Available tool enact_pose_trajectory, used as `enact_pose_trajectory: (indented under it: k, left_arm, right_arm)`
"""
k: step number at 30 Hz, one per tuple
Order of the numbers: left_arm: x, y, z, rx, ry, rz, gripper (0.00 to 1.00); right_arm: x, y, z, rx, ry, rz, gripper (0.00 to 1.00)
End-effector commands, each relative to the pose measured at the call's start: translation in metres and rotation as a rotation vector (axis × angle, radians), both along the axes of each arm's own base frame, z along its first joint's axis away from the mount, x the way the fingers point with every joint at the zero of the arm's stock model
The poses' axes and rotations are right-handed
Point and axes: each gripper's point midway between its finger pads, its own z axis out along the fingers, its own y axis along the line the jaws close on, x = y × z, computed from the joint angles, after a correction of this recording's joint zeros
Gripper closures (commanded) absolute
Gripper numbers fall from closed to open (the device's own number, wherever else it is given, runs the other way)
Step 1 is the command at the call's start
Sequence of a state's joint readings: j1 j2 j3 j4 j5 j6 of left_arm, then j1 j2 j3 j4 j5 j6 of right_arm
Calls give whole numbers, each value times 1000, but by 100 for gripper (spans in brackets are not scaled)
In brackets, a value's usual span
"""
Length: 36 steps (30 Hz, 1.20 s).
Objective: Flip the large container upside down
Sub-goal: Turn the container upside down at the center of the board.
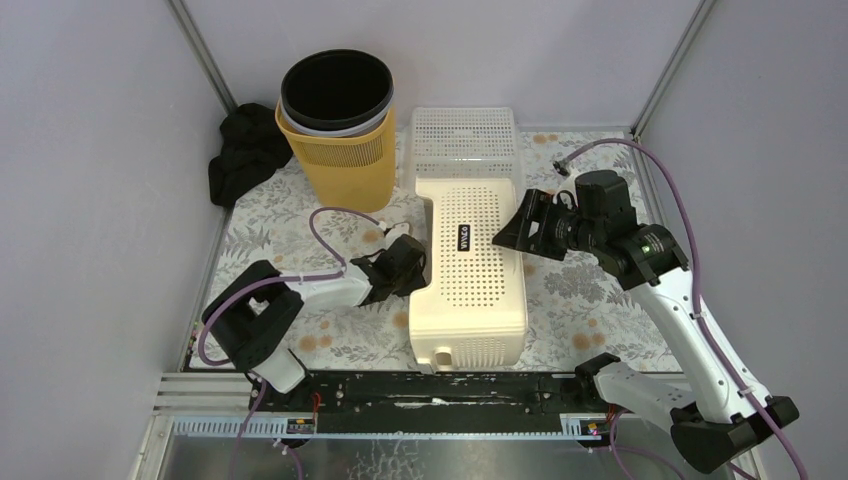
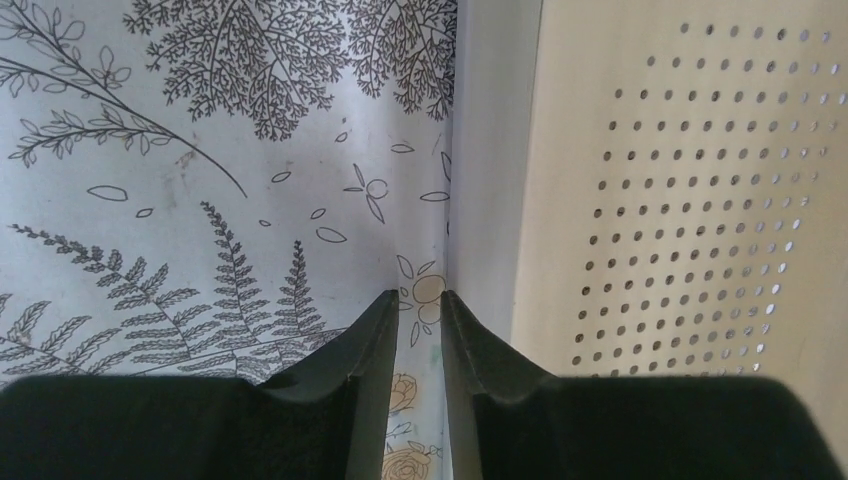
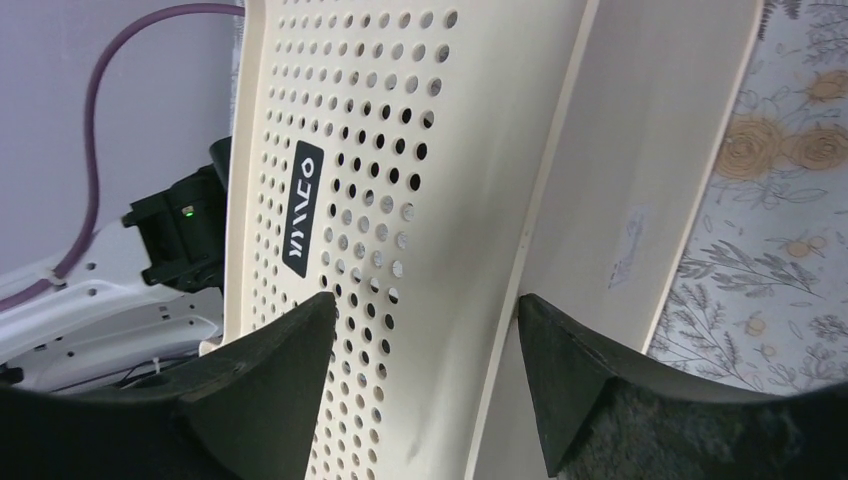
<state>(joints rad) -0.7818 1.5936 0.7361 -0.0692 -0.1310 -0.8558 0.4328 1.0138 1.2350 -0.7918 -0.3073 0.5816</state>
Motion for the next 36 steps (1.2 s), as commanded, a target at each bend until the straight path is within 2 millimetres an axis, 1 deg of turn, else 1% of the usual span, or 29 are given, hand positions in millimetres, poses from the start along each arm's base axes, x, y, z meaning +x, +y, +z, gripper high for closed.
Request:
enact_pose_trajectory:
  k: [1, 6, 10, 13, 16, 22, 25, 28, 30, 33, 36]
  left_arm:
    - [-20, 15, -36, 80, 90, -25, 70]
    - [-21, 10, -38, 64, 96, -39, 70]
    - [-23, 2, -33, 45, 91, -61, 71]
    - [-25, 4, -30, 57, 97, -66, 70]
    - [-30, 15, -27, 98, 103, -64, 69]
    - [-41, 48, -15, 229, 120, -46, 65]
    - [-42, 68, -5, 311, 113, -15, 62]
    - [-42, 81, 1, 370, 112, 14, 61]
    - [-43, 85, 1, 383, 117, 23, 60]
    - [-47, 89, -3, 388, 135, 32, 59]
    - [-50, 86, -8, 375, 149, 18, 59]
  right_arm:
    - [1, 25, 33, 142, -59, 82, 26]
    - [0, 38, 42, 175, -76, 124, 26]
    - [-4, 54, 46, 172, -87, 160, 27]
    - [-7, 68, 48, 170, -93, 184, 27]
    - [-9, 77, 47, 158, -96, 200, 27]
    - [-9, 85, 35, 142, -73, 213, 27]
    - [-9, 90, 30, 132, -66, 222, 27]
    - [-8, 94, 24, 110, -58, 229, 27]
    - [-7, 96, 19, 94, -52, 232, 28]
    - [-7, 100, 15, 81, -45, 244, 33]
    - [-8, 100, 14, 75, -45, 248, 39]
